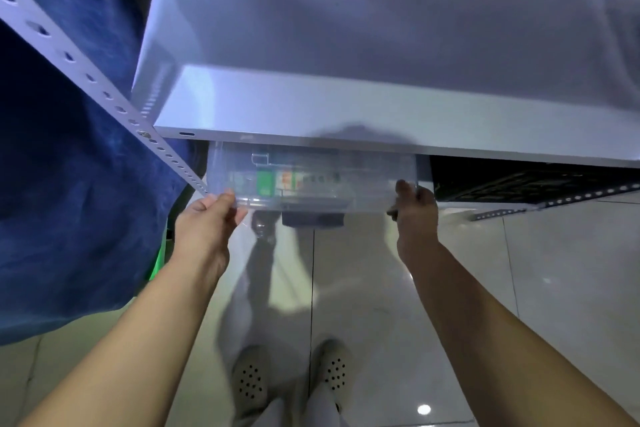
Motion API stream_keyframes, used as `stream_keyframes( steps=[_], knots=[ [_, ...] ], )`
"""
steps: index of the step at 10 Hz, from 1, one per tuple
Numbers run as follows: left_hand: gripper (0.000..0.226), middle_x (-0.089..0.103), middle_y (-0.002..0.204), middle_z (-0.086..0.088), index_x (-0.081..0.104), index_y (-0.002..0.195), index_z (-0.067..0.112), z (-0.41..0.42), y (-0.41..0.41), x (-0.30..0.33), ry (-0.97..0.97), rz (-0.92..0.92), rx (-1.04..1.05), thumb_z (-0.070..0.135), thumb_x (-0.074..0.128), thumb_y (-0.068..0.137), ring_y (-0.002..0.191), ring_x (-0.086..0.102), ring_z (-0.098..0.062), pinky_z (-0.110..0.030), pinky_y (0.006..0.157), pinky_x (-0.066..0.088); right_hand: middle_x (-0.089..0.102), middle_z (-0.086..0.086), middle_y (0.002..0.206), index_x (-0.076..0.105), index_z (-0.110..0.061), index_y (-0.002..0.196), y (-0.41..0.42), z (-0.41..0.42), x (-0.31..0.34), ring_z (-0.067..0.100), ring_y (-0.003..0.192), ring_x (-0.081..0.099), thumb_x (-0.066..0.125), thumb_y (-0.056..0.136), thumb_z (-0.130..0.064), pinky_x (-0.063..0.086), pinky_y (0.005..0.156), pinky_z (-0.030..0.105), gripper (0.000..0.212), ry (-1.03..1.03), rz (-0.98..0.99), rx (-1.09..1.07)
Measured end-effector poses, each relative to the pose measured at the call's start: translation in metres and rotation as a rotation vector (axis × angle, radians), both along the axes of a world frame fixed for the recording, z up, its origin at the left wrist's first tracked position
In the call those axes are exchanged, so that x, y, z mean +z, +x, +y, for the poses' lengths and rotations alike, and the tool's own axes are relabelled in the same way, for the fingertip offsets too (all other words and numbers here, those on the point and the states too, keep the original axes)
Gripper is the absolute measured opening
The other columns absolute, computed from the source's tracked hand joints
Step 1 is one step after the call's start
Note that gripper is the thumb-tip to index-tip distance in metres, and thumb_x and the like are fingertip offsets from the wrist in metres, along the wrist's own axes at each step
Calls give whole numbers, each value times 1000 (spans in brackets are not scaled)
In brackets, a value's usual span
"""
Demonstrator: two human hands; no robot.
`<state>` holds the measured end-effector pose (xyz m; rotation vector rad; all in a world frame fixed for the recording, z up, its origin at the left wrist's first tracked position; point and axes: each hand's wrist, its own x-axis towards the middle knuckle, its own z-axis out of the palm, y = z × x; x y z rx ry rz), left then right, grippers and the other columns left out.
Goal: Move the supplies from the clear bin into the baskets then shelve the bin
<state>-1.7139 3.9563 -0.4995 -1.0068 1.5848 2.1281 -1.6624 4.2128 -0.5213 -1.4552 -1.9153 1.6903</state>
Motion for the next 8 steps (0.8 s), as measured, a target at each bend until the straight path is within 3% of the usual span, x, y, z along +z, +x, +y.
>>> stream_keyframes(
  steps=[1,2,4,5,6,7,8],
  knots=[
    [21,60,57,0,54,68,10,12,-18,-1,2,48,36,-2,58,85,55,60,-9,-16,63,53,54,-3,47,51,-12,65,-11,9,0,14,52,50,56,80,-1,41,53,24,19,-268,134,-89],
    [23,61,47,7,57,67,11,21,-32,-6,-1,52,75,-3,57,85,50,60,-5,-15,61,53,59,2,60,54,-12,71,-19,13,-6,14,60,55,61,79,4,49,59,22,20,-390,184,-122],
    [28,48,66,-2,51,62,14,30,-44,-19,-83,61,55,0,57,86,63,53,-11,-27,87,48,58,3,74,55,-15,83,-30,16,-20,8,60,57,64,84,-2,50,68,21,15,-375,238,-135],
    [24,51,69,-2,52,66,13,34,-45,-14,-119,21,53,2,57,87,67,54,-11,-28,93,48,58,4,77,55,-9,94,-29,16,-19,10,63,58,64,85,-5,52,71,22,13,-379,207,-134],
    [15,59,80,-5,55,74,9,37,-39,0,-105,-64,85,6,61,87,77,61,-15,-26,86,53,58,6,71,55,-10,82,-19,17,-6,13,62,56,60,87,-5,52,72,25,9,-385,171,-93],
    [4,59,94,-11,57,91,4,44,-19,18,-173,-98,-47,1,56,88,85,59,-21,-27,80,52,57,8,71,54,-14,80,0,24,14,15,63,55,57,86,2,48,67,25,17,-329,77,-41],
    [14,56,81,-9,54,82,9,60,8,44,-251,-91,-284,-4,51,87,71,55,-18,-29,72,49,59,7,72,57,-14,81,27,38,41,15,64,55,54,85,4,47,63,24,18,-251,-50,54]
  ],
)
